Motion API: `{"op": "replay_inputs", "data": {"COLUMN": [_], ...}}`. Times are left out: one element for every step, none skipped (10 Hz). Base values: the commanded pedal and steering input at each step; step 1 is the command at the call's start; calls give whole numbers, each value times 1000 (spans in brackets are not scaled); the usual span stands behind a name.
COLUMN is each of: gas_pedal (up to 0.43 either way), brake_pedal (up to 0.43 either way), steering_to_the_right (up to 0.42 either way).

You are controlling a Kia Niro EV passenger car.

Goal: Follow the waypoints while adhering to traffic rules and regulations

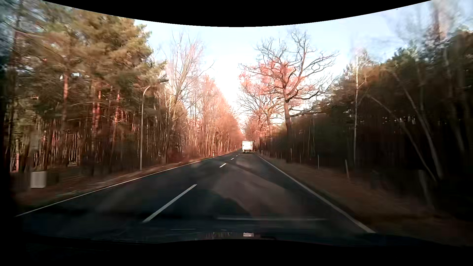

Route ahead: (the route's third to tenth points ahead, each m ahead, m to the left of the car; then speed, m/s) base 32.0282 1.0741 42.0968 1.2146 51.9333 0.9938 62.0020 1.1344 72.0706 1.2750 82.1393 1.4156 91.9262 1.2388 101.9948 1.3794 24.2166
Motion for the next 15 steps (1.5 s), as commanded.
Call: {"op": "replay_inputs", "data": {"gas_pedal": [177,177,189,189,189,197,209,209,220,220,220,220,220,209,209], "brake_pedal": [0,0,0,0,0,0,0,0,0,0,0,0,0,0,0], "steering_to_the_right": [-1,-1,-1,-1,-1,-1,-1,-1,-2,-2,-3,-3,-3,-3,-3]}}
